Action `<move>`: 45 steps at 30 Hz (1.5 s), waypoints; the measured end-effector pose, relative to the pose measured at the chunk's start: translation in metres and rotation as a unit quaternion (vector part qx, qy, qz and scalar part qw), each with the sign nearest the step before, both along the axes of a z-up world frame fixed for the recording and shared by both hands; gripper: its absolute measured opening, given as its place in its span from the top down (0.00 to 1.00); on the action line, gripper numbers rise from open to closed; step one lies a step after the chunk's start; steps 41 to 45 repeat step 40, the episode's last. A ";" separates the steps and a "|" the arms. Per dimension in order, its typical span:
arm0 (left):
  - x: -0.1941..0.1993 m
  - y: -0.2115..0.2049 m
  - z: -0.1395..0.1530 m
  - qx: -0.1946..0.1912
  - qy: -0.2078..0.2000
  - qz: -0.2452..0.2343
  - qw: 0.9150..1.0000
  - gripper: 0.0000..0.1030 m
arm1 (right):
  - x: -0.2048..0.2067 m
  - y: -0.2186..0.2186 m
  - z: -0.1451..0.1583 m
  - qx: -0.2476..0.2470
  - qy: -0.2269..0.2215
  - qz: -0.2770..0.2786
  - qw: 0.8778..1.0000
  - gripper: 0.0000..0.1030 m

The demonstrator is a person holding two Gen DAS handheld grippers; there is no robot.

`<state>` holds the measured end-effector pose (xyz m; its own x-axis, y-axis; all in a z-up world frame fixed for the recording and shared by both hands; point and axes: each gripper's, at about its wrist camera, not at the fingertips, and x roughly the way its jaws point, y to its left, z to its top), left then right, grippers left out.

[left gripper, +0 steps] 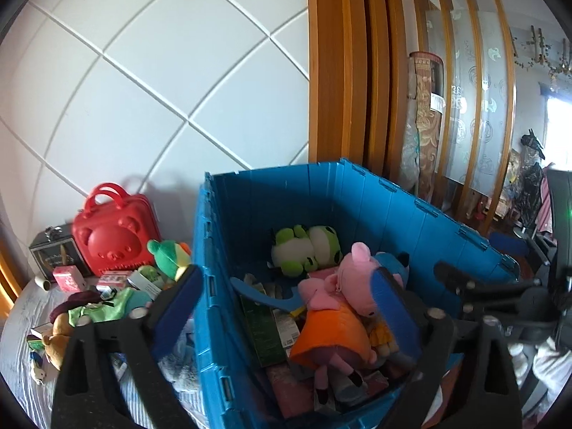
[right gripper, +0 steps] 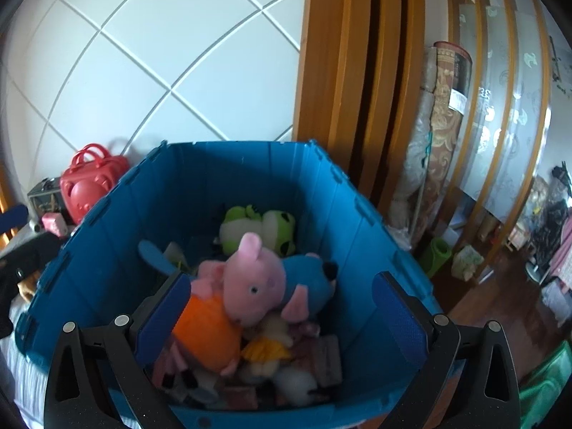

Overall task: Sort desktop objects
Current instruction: 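Open both tools to drop the pig plushes into the crate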

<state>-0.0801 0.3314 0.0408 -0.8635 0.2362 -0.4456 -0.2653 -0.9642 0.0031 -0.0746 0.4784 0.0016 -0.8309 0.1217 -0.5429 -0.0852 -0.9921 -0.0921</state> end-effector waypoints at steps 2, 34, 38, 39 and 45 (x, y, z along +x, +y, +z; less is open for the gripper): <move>0.001 0.001 0.000 -0.008 0.003 0.010 1.000 0.01 | 0.005 -0.005 -0.003 0.006 -0.005 0.001 1.000 0.00; 0.014 -0.015 -0.005 -0.017 -0.053 0.026 0.998 0.01 | 0.032 -0.009 0.001 -0.025 -0.017 0.000 1.000 0.00; 0.016 -0.014 -0.006 -0.017 -0.051 0.024 0.998 0.01 | 0.032 -0.008 0.000 -0.026 -0.017 0.001 1.000 0.00; 0.016 -0.013 -0.005 -0.018 -0.050 0.024 0.998 0.01 | 0.032 -0.008 0.000 -0.027 -0.018 0.001 0.999 0.00; 0.017 -0.013 -0.005 -0.019 -0.049 0.023 0.998 0.01 | 0.032 -0.007 -0.001 -0.027 -0.018 0.001 0.999 0.00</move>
